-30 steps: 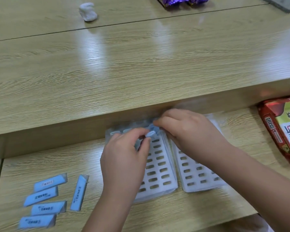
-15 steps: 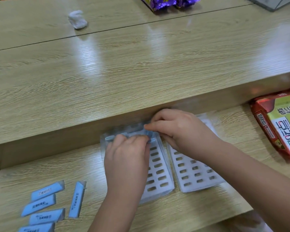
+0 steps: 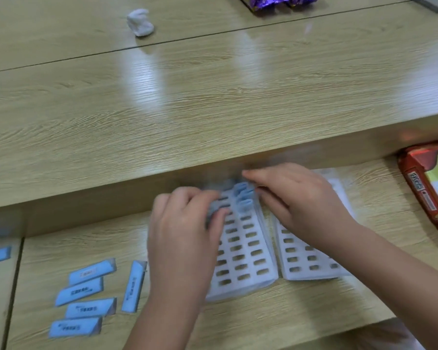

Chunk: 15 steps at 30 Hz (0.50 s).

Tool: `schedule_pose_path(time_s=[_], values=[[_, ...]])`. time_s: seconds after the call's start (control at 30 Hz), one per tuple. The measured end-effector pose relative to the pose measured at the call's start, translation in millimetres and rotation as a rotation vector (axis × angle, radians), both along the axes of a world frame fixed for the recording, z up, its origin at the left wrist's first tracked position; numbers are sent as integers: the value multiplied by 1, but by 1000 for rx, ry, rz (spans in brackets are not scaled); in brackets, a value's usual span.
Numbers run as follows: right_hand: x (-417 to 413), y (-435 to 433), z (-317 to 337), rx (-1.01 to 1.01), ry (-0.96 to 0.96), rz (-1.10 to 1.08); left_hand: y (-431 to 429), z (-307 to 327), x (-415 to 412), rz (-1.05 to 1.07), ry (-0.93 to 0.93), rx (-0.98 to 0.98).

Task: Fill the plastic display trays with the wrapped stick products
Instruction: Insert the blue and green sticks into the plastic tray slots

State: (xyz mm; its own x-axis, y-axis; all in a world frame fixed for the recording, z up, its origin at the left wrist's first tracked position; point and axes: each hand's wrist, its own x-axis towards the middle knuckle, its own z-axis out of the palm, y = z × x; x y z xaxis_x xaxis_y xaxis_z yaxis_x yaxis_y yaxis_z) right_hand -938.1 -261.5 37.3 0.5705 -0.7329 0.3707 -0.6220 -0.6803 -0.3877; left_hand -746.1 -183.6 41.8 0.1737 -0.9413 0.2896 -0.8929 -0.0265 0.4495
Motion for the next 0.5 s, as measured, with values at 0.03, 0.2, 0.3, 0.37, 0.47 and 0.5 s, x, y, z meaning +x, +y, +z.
schedule_pose_path(time_s=[0.03,0.2,0.3,0.37,0.47,0.5], values=[[1,7,1,-9,-36,-39,11,1,13,48,63,-21],[39,72,5,-1,-107,9,89,-17,91,391,275,135],[87,105,3,16,-9,195,120,-34,126,459,240,260],[124,120,-3,26,145,267,130,-41,141,438,195,336],[169,125,-15,93,343,280,131,-49,158,396,121,402],[178,122,-19,100,380,266,130,-50,162,372,110,406]])
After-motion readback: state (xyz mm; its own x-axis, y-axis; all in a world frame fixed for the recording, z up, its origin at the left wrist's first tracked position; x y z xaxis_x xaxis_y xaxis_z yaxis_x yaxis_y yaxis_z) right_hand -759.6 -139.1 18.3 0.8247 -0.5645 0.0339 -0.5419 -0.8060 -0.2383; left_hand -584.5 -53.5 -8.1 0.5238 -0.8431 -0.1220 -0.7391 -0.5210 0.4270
